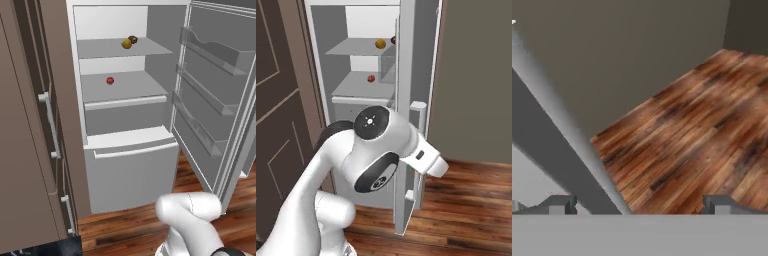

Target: Place the squash in the correct fridge rack based on whether it is a fruit or vegetable. Finally, close the fridge door.

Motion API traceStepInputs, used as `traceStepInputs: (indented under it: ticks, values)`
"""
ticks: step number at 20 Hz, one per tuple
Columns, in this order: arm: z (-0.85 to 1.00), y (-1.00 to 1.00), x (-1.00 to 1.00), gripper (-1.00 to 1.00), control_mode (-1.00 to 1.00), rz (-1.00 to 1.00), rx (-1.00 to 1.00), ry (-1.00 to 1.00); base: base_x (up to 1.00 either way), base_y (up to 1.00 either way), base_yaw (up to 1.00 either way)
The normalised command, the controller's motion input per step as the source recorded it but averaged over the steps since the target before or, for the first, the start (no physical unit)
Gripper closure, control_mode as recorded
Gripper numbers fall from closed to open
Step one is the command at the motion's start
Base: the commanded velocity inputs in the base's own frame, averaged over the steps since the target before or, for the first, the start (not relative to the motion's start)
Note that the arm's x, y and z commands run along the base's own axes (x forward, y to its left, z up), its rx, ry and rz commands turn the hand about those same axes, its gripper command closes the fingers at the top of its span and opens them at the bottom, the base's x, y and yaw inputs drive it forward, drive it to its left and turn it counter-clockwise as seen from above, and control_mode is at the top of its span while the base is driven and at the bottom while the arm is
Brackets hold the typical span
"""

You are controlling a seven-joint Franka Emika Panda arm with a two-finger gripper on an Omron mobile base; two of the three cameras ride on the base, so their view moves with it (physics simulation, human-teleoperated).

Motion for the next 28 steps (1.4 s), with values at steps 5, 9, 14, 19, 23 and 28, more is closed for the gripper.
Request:
traceStepInputs:
  ticks: [5, 9, 14, 19, 23, 28]
  values:
    - [-0.02, -0.78, 0.14, -1.00, -1.00, 0.15, 0.26, -0.01, 0.00, 0.00, 0.00]
    - [0.00, -0.57, 0.30, -1.00, -1.00, 0.16, 0.22, 0.00, 0.00, 0.00, 0.00]
    - [0.00, -0.43, 0.53, -1.00, -1.00, 0.11, 0.21, -0.01, 0.00, 0.00, 0.00]
    - [-0.05, -0.29, 0.69, -1.00, -1.00, 0.15, 0.22, 0.00, 0.00, 0.00, 0.00]
    - [-0.20, -0.09, 0.66, -1.00, -1.00, 0.18, 0.15, 0.00, 0.00, 0.00, 0.00]
    - [-0.19, -0.08, 0.66, -1.00, -1.00, 0.14, 0.16, 0.00, 0.00, 0.00, 0.00]
